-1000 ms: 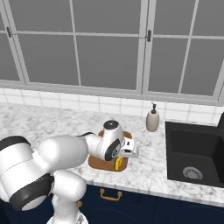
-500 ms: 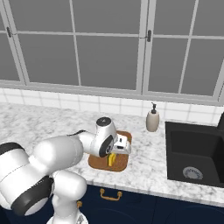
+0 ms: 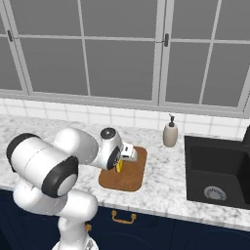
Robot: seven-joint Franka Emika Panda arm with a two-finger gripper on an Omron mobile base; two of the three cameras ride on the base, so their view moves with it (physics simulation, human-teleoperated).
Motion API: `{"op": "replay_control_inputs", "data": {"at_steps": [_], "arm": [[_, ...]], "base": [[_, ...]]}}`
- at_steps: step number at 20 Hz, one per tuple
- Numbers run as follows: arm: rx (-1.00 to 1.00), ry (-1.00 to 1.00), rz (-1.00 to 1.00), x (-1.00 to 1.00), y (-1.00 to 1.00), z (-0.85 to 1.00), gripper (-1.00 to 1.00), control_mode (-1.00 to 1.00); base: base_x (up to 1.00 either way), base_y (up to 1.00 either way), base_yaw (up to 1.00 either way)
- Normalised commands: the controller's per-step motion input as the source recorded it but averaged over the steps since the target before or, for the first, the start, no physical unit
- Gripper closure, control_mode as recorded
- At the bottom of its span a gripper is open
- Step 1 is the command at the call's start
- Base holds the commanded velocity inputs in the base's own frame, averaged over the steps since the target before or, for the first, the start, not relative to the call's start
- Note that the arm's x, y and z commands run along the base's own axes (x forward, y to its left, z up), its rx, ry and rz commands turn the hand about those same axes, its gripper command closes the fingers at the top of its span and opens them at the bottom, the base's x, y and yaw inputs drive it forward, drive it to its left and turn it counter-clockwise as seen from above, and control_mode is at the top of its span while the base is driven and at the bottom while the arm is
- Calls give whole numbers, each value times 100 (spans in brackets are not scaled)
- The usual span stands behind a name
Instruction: Pick up the sponge from the counter and clean the cutting board by briefly scrubbing or pressing down on the cutting board. Once finished, release the sponge.
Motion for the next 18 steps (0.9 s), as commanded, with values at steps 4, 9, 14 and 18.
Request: {"op": "replay_control_inputs", "data": {"at_steps": [4, 9, 14, 18], "arm": [[1, -3, -3, 51, 14, 5, 100, -100], [0, 0, -3, -21, -4, 2, 100, -100], [0, 0, 0, -94, -19, 0, 100, -100], [0, 0, 0, -63, -15, 2, 100, -100]], "base": [[0, 0, 0], [0, 0, 0], [0, 0, 0], [0, 0, 0]]}}
